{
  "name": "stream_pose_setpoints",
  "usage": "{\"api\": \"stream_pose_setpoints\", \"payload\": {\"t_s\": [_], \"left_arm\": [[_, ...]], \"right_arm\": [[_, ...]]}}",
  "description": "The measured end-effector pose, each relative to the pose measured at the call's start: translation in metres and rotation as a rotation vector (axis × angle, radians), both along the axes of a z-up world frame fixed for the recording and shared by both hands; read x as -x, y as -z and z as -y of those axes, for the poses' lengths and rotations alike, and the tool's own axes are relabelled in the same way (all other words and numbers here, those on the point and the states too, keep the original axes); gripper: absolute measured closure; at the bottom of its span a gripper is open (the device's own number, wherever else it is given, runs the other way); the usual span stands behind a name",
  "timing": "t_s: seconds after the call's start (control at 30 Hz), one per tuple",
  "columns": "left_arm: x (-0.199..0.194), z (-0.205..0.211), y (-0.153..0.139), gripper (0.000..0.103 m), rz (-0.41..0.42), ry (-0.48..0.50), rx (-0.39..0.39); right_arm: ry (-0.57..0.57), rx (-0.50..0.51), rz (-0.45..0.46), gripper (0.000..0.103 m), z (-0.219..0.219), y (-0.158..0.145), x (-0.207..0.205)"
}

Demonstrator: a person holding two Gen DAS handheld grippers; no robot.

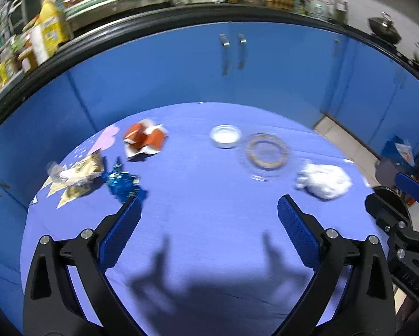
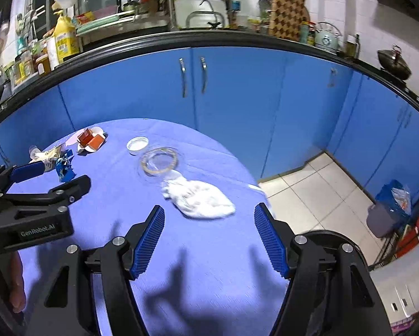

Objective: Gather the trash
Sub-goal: 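Move both tools back over the table toward the blue wrapper and tissue, then grasp the blue foil wrapper with the left gripper while the right grasps the white tissue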

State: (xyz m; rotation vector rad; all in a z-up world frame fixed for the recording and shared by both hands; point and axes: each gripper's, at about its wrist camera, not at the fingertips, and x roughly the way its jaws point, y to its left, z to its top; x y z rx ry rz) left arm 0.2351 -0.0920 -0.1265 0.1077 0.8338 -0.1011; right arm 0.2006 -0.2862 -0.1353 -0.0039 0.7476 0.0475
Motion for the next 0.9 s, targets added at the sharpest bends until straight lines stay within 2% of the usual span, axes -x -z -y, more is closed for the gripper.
{"api": "stream_pose_setpoints", "payload": {"t_s": [0.5, 0.53, 0.57, 0.6, 0.7, 0.77, 0.83, 0.9], "left_arm": [[-0.049, -0.065, 0.035, 0.006, -0.037, -0.134, 0.01], [-0.053, -0.069, 0.038, 0.006, -0.042, -0.146, 0.013], [-0.056, -0.072, 0.041, 0.006, -0.048, -0.155, 0.018], [-0.058, -0.075, 0.043, 0.006, -0.053, -0.159, 0.023], [-0.064, -0.081, 0.048, 0.008, -0.055, -0.18, 0.027], [-0.066, -0.084, 0.051, 0.02, -0.058, -0.185, 0.036], [-0.068, -0.088, 0.055, 0.044, -0.078, -0.185, 0.063], [-0.069, -0.09, 0.057, 0.057, -0.09, -0.184, 0.076]], "right_arm": [[0.006, 0.004, -0.11, 0.038, -0.024, 0.043, -0.069], [0.01, 0.017, -0.125, 0.04, -0.025, 0.046, -0.072], [0.006, 0.014, -0.141, 0.051, -0.026, 0.05, -0.074], [0.01, 0.02, -0.147, 0.058, -0.026, 0.053, -0.075], [0.015, 0.02, -0.128, 0.067, -0.026, 0.052, -0.073], [0.021, 0.0, -0.129, 0.069, -0.024, 0.051, -0.074], [0.02, -0.002, -0.13, 0.07, -0.023, 0.05, -0.075], [0.02, -0.011, -0.129, 0.071, -0.023, 0.049, -0.075]]}}
